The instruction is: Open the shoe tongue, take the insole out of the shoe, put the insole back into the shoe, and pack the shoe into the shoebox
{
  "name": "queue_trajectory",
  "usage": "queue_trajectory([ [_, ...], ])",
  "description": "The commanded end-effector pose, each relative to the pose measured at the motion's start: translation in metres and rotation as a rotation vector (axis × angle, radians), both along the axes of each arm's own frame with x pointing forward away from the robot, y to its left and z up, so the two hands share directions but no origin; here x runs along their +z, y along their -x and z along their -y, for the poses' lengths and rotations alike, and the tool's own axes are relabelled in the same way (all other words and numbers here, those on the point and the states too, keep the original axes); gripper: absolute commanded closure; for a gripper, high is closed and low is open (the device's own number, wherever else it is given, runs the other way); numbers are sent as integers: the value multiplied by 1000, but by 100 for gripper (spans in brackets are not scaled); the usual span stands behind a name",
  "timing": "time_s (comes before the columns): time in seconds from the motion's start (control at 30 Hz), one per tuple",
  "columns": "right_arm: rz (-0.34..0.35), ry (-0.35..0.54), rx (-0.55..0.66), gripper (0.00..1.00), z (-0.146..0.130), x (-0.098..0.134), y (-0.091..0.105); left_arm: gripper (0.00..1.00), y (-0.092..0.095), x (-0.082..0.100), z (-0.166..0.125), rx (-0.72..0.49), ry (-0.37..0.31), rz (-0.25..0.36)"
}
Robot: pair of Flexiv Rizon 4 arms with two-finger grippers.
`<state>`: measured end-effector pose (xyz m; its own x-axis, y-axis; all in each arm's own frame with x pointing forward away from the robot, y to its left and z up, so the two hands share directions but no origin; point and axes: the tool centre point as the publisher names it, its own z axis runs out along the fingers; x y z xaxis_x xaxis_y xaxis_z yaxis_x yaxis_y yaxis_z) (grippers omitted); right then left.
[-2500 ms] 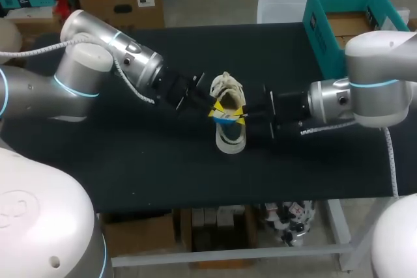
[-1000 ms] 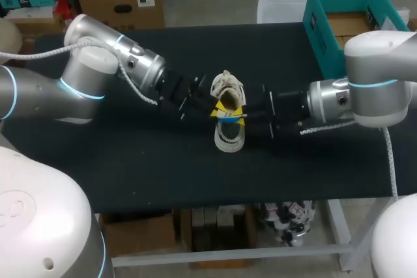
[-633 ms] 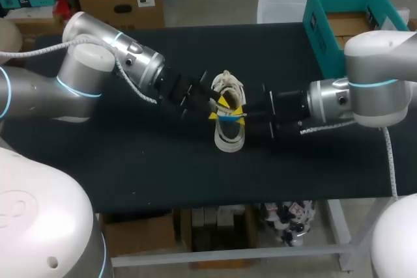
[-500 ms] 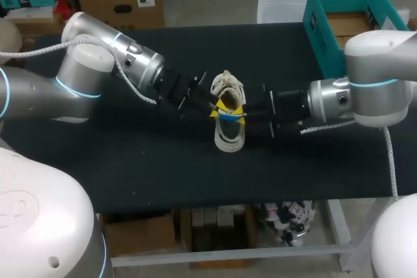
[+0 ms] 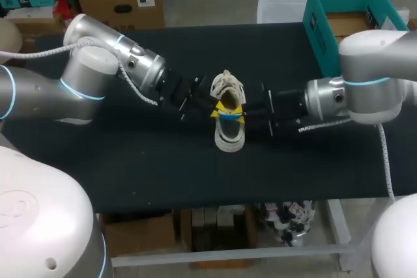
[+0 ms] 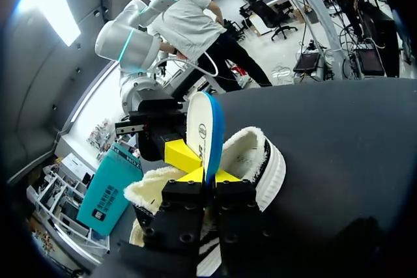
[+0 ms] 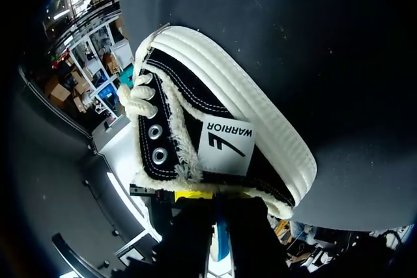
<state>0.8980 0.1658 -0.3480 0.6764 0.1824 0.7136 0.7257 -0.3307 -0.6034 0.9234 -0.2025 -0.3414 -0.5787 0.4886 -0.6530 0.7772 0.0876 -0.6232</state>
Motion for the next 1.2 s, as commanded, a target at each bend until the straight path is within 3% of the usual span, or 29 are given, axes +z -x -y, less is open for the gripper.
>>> queue_trajectory([
  [0.03,-10,-9,19,100,-3,-5,-9,100,-4,-5,5,-8,8,-7],
  [0.1,-12,-5,19,100,-3,-4,-7,100,-4,-4,5,-10,8,-6],
  [0.17,-11,2,9,68,-1,-1,-4,100,-4,-4,5,-12,8,-4],
  [0.2,-9,1,5,60,1,0,-2,100,-3,-4,5,-12,8,-4],
  [0.33,10,4,-14,45,6,8,9,100,-3,-4,5,-11,11,-5],
  [0.53,28,6,-27,56,9,16,20,100,0,-3,4,-5,17,-2],
  [0.7,40,-5,-17,80,8,19,24,100,1,-2,4,1,16,5],
  [0.8,40,-14,-1,83,5,18,24,100,2,-2,4,3,14,6],
  [0.9,35,-13,5,100,3,17,23,100,2,-2,4,6,14,6],
  [1.03,32,-15,10,100,2,16,22,100,6,4,3,-2,12,3],
  [1.13,33,-14,9,100,1,15,22,65,11,10,2,-11,20,7],
  [1.2,35,-13,8,100,1,16,23,56,14,14,1,-17,28,14],
])
